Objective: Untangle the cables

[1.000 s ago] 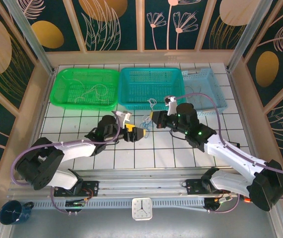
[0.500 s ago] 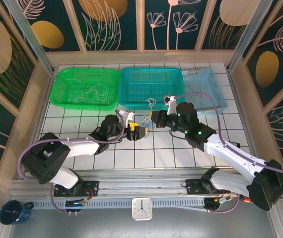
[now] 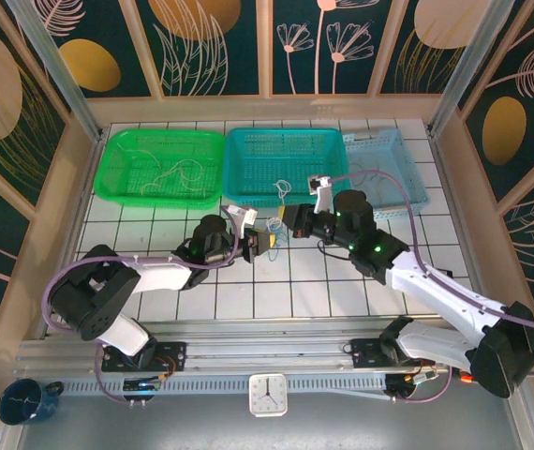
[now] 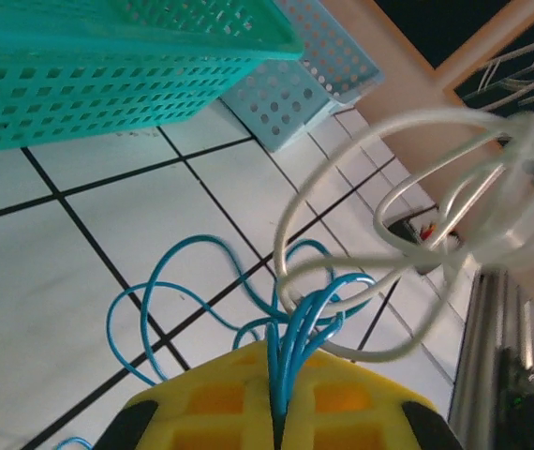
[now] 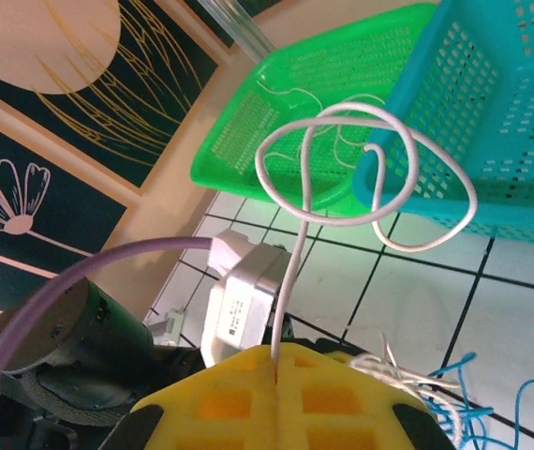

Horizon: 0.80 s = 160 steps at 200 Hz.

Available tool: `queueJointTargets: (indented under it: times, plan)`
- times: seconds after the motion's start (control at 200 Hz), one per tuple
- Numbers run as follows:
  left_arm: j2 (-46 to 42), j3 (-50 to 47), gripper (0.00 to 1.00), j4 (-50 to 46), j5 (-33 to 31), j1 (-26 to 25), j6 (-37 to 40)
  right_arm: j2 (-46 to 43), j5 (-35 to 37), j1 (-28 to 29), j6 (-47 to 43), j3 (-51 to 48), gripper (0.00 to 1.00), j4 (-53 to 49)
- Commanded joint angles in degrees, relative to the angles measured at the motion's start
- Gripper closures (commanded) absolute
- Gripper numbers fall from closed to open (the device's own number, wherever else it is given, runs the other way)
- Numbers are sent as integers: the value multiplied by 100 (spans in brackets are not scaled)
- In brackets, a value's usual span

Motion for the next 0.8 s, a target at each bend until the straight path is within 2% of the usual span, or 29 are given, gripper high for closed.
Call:
queueJointTargets:
  times: [0.0,0.315,0.796]
  plan:
    - [-20,-141,100,251,-67,-14,14,-201,132,-203,-159,439,100,-96]
    - [-17,-645,100,394,-250,-18,-62,-609,-186,-1587,-173,1170,100,-294]
    - [250,-742,100,437,-294,-15,-64,-717,0,-2209,-223,1468,100,-301]
